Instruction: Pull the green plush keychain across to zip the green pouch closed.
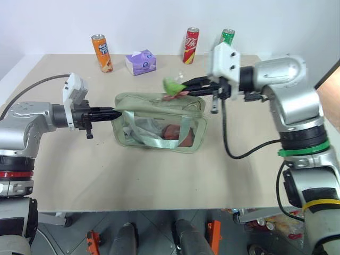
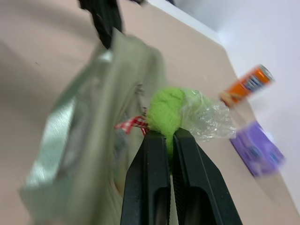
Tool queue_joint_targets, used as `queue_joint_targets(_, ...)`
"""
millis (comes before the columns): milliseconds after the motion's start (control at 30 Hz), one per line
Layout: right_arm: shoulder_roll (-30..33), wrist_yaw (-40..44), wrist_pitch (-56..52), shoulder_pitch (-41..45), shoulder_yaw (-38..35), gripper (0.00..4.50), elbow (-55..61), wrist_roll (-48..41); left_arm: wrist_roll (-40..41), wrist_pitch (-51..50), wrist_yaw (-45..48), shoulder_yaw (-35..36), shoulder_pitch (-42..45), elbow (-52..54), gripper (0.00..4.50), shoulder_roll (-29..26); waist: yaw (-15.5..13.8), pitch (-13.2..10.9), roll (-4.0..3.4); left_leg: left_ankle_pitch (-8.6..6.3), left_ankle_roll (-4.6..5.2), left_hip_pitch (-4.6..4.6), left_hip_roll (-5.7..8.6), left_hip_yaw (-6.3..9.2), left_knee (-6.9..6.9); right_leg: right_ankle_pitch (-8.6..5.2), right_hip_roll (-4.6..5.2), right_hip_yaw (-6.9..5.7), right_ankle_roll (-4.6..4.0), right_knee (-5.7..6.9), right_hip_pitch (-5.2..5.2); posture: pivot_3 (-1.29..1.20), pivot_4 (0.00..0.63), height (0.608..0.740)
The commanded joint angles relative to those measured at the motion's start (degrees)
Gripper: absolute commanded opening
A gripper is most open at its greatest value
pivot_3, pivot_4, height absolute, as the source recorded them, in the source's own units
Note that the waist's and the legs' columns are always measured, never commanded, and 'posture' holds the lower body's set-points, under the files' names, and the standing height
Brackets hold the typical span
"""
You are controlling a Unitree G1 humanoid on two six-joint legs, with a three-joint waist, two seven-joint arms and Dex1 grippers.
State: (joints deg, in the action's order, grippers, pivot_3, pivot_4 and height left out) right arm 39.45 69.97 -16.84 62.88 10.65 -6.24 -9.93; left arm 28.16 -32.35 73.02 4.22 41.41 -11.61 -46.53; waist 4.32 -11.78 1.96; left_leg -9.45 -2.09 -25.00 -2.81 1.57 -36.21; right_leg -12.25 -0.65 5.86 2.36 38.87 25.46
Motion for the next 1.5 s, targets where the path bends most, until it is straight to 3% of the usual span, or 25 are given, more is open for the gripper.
queue_joint_targets(33,3.3,-1.75,2.13,-0.14,-2.43,0.01,-1.7,2.58,-0.21,0.58,0.38,0.11,0.74,-0.34,0.0,-0.08,0.02,0.0,0.0,0.0,0.0,0.02,0.0,0.0,0.0,0.0,0.0,0.0,0.0,0.0,0.0,0.0,0.15,0.74)
queue_joint_targets(800,22.37,1.55,4.49,-12.24,-4.57,0.01,-0.63,6.42,-0.39,0.31,1.09,0.06,0.81,-0.63,0.0,-0.3,-0.01,0.0,-0.01,0.0,0.0,0.04,0.06,-0.08,-0.01,-0.04,0.06,0.1,0.04,-0.02,-0.02,0.0,0.15,0.74)
queue_joint_targets(1100,18.06,-0.86,0.71,-20.21,-2.68,0.01,7.51,5.74,-0.29,-0.04,0.97,0.04,0.9,-0.46,0.0,-0.4,-0.01,0.0,-0.01,0.0,0.0,0.07,0.05,-0.08,-0.02,-0.03,0.05,0.11,0.04,-0.01,-0.04,0.0,0.15,0.74)
queue_joint_targets(1500,10.56,-2.51,0.48,-23.01,3.98,0.01,10.61,10.16,0.07,-1.19,0.54,0.72,0.1,0.79,0.0,-0.91,0.01,0.0,0.0,0.0,0.0,0.11,0.05,-0.07,-0.06,-0.02,0.02,0.12,0.07,0.0,-0.08,0.0,0.15,0.74)
